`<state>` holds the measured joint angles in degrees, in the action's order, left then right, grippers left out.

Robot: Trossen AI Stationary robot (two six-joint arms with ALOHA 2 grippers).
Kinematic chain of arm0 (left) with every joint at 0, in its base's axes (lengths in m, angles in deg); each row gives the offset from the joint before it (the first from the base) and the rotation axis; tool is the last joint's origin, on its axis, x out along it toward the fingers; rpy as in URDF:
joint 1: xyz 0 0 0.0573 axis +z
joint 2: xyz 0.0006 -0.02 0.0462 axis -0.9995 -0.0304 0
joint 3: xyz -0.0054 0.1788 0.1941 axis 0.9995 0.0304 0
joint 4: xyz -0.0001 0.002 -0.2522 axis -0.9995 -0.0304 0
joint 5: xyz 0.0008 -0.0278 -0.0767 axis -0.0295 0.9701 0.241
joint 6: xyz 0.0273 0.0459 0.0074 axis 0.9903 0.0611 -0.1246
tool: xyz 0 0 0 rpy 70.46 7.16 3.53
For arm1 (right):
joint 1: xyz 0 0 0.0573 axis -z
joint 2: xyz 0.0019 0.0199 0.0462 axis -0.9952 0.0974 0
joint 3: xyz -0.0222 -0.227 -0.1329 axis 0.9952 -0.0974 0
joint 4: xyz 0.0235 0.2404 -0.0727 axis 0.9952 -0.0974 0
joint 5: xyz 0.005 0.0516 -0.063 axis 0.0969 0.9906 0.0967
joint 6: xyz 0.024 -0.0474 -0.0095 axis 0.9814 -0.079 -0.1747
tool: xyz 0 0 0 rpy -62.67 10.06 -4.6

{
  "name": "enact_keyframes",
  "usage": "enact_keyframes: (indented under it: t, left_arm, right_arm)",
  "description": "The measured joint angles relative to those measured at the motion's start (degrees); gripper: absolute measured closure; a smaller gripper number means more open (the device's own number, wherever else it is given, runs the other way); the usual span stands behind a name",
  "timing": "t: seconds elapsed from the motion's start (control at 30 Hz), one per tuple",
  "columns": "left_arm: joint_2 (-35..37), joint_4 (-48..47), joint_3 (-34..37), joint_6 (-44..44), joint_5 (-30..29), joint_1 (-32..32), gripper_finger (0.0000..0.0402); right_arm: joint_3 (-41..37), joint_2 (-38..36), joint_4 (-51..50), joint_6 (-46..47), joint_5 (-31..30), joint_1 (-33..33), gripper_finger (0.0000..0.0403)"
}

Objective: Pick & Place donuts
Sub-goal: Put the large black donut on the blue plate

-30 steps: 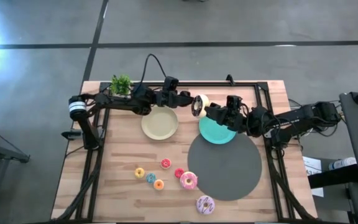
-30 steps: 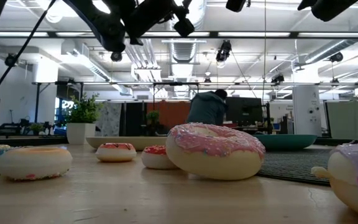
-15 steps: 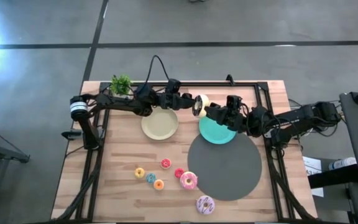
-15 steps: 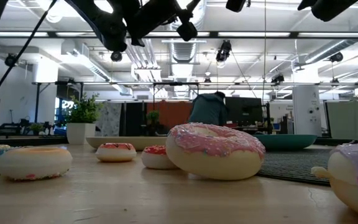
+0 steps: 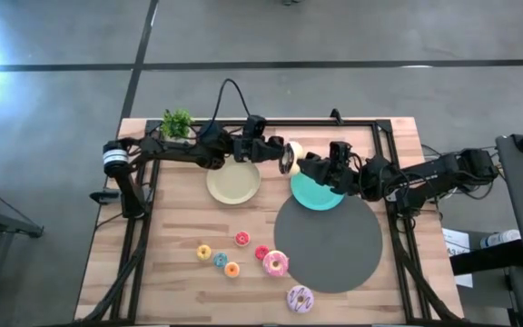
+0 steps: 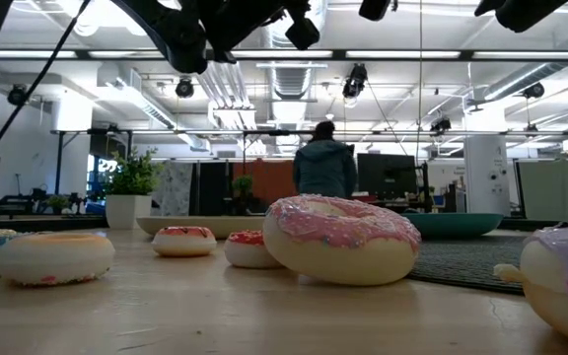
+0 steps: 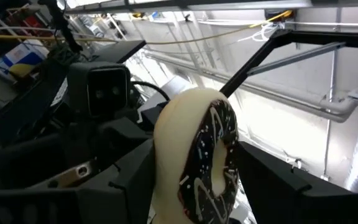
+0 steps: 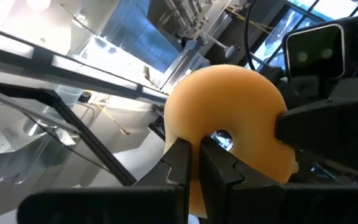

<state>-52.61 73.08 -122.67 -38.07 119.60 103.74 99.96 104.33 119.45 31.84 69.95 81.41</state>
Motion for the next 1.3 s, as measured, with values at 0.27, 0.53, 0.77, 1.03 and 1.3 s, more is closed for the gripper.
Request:
enact_keyframes:
  t: [0.27, 0.53, 0.77, 1.03, 1.3]
  left_arm:
    - [0.0, -1.5, 0.3, 2.0, 0.6, -0.4, 0.0223]
    - [0.0, -5.0, 0.3, 4.0, 1.0, -0.4, 0.0318]
    - [0.0, -8.3, 0.3, 4.7, 1.4, -0.2, 0.0393]
    - [0.0, -16.9, 0.4, 7.6, 2.5, 0.5, 0.0394]
    - [-0.3, -41.9, -0.2, 19.6, -4.9, 0.5, 0.0395]
  right_arm:
    - [0.0, 0.0, 0.0, 0.0, -0.5, 0.0, 0.039]
    - [0.0, 0.0, -0.6, 1.0, -0.7, 0.1, 0.039]
    - [0.0, -2.7, -8.1, 4.2, -0.3, -0.1, 0.0351]
    - [0.1, -20.7, -52.0, 4.7, -7.1, -2.6, 0.0246]
    - [4.2, -33.7, -90.9, 16.0, -31.6, -11.0, 0.0208]
